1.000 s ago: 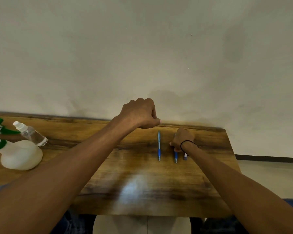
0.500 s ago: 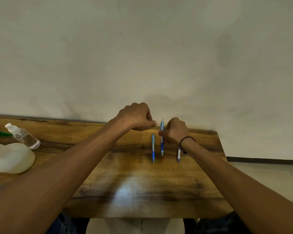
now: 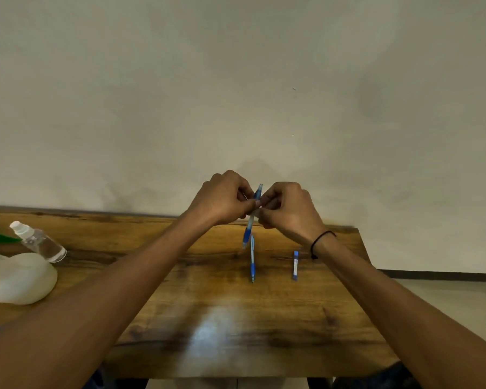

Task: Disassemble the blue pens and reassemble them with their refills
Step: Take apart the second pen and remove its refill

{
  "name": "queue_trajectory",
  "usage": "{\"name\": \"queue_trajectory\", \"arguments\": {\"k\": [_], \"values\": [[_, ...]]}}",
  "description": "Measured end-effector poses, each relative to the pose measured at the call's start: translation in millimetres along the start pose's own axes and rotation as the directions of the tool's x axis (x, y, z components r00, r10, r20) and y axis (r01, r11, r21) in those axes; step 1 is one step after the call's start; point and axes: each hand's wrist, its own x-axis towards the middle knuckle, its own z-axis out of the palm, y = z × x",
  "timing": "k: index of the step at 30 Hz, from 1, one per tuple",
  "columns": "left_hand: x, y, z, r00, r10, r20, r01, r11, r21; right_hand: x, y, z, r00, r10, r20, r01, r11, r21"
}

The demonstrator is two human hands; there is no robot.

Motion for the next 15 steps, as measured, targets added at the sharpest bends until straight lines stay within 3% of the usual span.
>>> {"name": "queue_trajectory", "arguments": {"k": [4, 10, 15], "values": [[0.8, 0.2, 4.2, 0.999, 0.049, -0.012, -0.047, 0.992, 0.114, 5.4, -2.4, -14.0, 0.999, -0.026, 0.022, 0.021, 0.983, 0.181], [0.0, 2.5, 8.7, 0.996, 0.078, 0.043, -0.084, 0.977, 0.196, 6.1, -0.3, -13.2, 0.998, -0.061, 0.027, 0.059, 0.994, 0.096], [-3.6, 3.5, 16.7, 0.993, 0.068, 0.098, -0.086, 0.977, 0.196, 12.9, 5.8, -16.1, 0.994, -0.06, -0.091, 0.064, 0.997, 0.039]]}}
